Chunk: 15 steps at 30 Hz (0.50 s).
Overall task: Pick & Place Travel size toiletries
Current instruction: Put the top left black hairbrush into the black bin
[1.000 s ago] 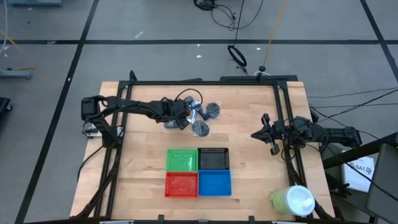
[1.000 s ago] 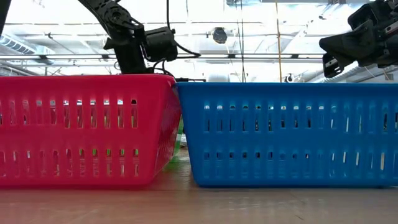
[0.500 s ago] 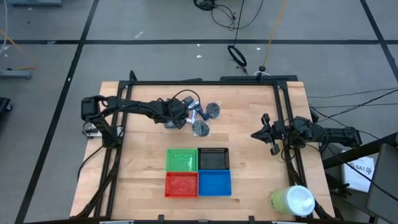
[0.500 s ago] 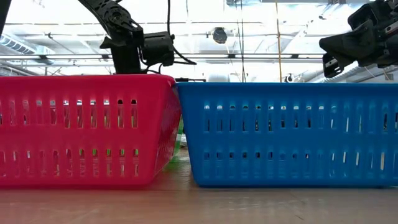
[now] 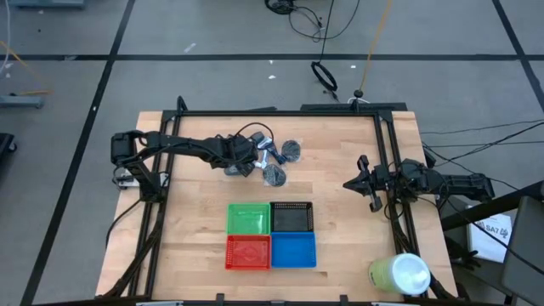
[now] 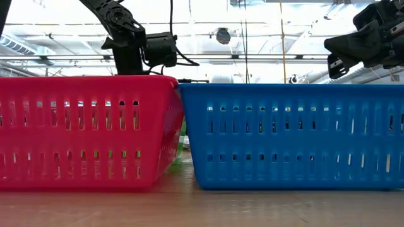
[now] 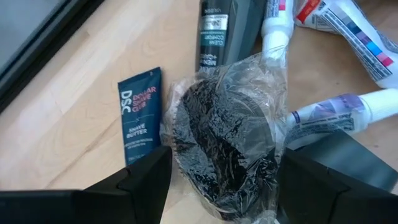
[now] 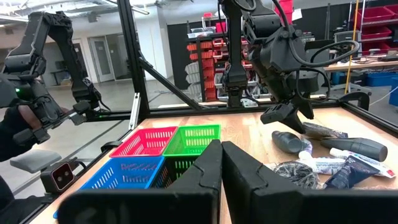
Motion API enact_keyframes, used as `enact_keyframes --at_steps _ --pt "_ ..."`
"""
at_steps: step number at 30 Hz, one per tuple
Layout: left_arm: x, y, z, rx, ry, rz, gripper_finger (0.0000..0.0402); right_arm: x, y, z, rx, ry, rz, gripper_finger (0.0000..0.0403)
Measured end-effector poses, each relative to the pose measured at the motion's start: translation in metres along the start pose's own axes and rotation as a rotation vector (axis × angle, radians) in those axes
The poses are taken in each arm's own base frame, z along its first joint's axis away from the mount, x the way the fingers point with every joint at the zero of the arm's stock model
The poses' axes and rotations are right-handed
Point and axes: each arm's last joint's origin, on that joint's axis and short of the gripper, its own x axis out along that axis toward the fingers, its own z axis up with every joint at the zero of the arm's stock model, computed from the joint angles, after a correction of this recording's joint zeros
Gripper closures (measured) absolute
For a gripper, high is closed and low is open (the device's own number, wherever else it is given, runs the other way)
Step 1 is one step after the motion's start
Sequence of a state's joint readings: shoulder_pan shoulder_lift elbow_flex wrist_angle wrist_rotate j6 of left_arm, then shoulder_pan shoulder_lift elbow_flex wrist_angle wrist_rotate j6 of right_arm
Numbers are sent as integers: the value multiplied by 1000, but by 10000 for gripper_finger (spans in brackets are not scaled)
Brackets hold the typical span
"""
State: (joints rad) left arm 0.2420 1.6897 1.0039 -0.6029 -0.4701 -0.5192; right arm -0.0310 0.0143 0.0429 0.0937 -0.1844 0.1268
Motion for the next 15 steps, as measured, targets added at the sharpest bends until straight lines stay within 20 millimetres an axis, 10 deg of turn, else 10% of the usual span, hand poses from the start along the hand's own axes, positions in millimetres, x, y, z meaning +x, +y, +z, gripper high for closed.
enact_keyframes --at_steps 15 --pt "0 -1 0 -17 14 -25 307 0 0 0 0 0 0 403"
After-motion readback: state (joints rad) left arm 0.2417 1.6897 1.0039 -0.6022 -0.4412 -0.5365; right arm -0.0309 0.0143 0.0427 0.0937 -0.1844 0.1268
